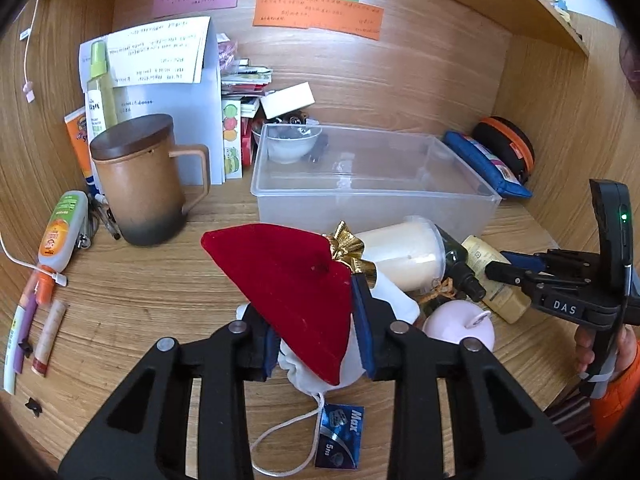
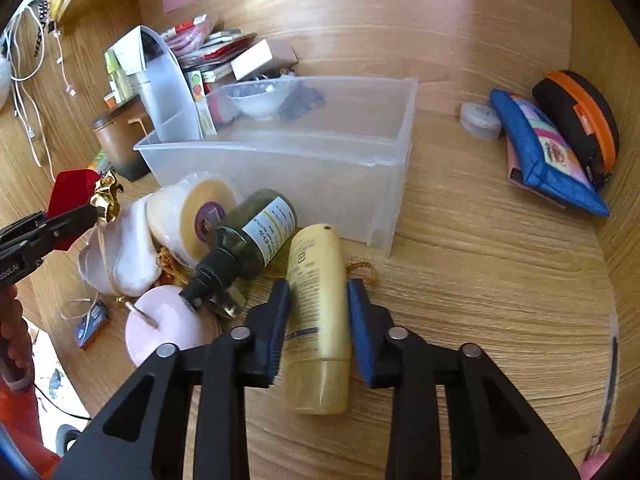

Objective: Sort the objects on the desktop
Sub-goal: 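Grasp the red velvet pouch with the left gripper while the right gripper grasps the yellow sunscreen tube, then lift the red pouch and yellow tube and carry both toward the clear box, then lower both into the clear box and open both grippers, then move both grippers back toward the white cloth bag and green bottle, then grasp the white cloth bag with the left gripper while the right gripper grasps the green spray bottle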

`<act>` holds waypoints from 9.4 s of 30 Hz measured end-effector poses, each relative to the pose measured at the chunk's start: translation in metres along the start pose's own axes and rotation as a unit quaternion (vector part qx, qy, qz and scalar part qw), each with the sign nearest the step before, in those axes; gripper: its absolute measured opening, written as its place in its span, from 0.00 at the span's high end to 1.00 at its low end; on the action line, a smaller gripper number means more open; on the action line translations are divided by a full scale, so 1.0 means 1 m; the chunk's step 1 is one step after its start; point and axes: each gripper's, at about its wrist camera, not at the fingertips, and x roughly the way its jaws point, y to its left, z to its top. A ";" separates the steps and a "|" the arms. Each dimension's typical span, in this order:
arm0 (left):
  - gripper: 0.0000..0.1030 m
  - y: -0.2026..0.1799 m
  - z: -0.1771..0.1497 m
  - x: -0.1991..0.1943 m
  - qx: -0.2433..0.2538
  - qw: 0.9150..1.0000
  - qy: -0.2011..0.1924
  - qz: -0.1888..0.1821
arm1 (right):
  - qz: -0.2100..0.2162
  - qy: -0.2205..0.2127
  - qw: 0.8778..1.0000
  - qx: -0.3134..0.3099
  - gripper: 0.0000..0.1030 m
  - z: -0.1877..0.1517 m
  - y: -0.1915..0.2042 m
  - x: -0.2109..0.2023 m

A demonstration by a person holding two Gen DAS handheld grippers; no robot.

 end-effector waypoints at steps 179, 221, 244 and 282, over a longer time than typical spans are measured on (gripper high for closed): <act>0.11 -0.048 0.115 0.105 0.196 0.974 0.039 0.111 | -0.078 -0.024 0.987 -0.139 0.27 0.116 0.025 0.004; 0.06 -0.006 -0.005 0.044 0.122 0.987 0.101 0.006 | -0.018 -0.008 0.998 -0.065 0.21 0.019 0.032 -0.018; 0.05 0.003 -0.006 0.075 0.081 0.988 0.127 -0.045 | 0.080 0.054 0.995 -0.015 0.19 0.026 0.027 0.036; 0.51 0.010 -0.013 0.046 0.086 0.993 0.080 0.033 | 0.056 0.078 0.995 -0.011 0.60 0.021 0.004 0.038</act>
